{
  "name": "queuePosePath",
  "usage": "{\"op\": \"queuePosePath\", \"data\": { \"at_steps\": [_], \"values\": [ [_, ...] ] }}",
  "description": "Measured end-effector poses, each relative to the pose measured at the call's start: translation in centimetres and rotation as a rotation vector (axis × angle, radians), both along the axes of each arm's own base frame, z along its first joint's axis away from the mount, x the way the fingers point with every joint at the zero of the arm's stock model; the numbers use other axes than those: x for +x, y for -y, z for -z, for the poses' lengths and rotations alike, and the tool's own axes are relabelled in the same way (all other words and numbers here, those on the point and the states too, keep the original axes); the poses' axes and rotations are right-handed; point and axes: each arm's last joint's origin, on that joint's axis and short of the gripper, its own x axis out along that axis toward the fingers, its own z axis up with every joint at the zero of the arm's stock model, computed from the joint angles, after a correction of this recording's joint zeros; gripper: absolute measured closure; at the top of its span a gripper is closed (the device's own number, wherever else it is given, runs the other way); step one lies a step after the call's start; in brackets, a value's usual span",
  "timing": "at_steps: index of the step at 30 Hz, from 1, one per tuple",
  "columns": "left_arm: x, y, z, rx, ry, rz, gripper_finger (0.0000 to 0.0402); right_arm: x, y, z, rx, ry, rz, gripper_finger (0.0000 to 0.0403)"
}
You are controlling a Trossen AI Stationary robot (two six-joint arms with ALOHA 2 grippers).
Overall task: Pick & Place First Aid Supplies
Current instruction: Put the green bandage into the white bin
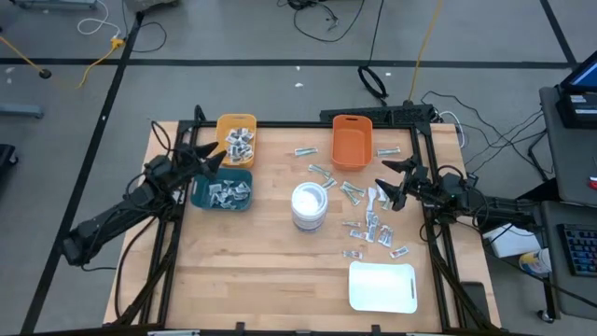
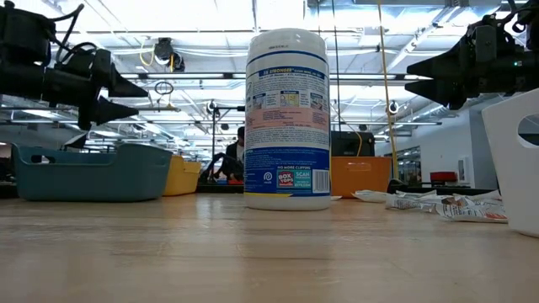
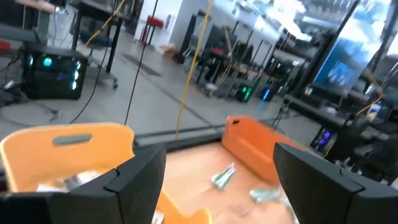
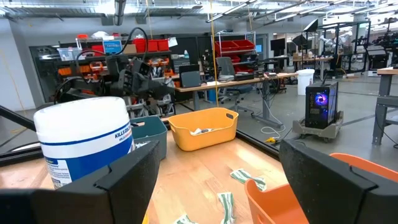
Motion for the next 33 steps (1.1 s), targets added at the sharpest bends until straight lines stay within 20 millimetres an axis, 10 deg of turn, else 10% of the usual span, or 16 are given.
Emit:
{"op": "queuePosePath", "data": {
  "at_steps": [11,33],
  "values": [
    [-0.9,1.1,-2.0,0.259,0.087,0.06,0.008,0.0,0.0,0.0,0.0,0.001,0.0,0.0078],
    [-0.7,0.7,0.2,0.106,-0.091,0.041,0.0085,0.0,0.0,0.0,0.0,0.0,0.0,0.0078]
  ]
}}
